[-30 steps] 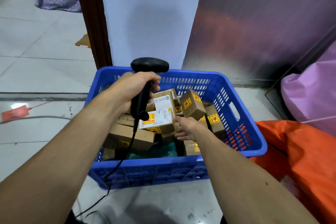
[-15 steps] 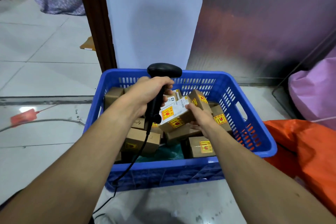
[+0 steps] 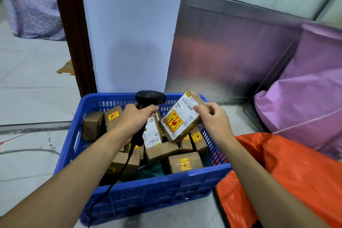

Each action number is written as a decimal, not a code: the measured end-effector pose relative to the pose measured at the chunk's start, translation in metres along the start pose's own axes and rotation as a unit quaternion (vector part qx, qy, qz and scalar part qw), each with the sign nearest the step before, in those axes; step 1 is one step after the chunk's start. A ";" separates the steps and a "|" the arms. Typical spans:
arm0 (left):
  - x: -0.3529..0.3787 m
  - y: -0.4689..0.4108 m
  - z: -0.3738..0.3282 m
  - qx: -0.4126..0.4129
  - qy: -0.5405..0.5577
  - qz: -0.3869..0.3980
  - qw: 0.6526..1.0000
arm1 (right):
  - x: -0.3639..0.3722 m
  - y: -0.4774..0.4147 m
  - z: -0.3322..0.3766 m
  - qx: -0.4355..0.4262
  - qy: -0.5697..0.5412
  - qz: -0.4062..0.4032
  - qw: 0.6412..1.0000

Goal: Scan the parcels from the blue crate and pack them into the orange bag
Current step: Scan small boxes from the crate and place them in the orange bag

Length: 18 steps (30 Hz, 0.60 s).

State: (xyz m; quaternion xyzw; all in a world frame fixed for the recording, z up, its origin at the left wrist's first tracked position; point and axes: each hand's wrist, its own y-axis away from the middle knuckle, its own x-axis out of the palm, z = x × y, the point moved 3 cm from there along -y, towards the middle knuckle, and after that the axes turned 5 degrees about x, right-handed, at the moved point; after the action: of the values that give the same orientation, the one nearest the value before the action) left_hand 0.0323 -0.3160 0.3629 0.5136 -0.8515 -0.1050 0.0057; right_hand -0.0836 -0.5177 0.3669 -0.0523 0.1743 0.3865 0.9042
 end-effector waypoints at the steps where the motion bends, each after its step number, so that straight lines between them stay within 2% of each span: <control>1: 0.002 0.003 0.000 0.002 0.001 -0.003 1.000 | -0.003 0.009 0.008 -0.016 -0.012 -0.004 1.000; 5: 0.015 0.015 -0.001 -0.001 -0.014 0.016 1.000 | -0.013 0.040 0.025 -0.057 -0.068 -0.036 0.995; 8: 0.025 0.028 0.001 0.003 -0.020 0.061 0.998 | -0.017 0.049 0.025 -0.087 -0.072 -0.064 0.992; 12: 0.038 0.030 0.009 -0.003 0.032 0.081 0.996 | -0.027 0.039 0.022 -0.097 -0.067 -0.105 0.987; 18: 0.047 0.024 0.010 -0.053 0.133 0.078 0.987 | -0.030 0.031 0.014 -0.074 -0.093 -0.092 0.989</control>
State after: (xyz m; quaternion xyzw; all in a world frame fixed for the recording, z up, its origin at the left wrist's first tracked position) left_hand -0.0125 -0.3448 0.3528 0.4539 -0.8740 -0.0797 0.1539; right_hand -0.1213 -0.5130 0.3919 -0.0984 0.0553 0.3166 0.9418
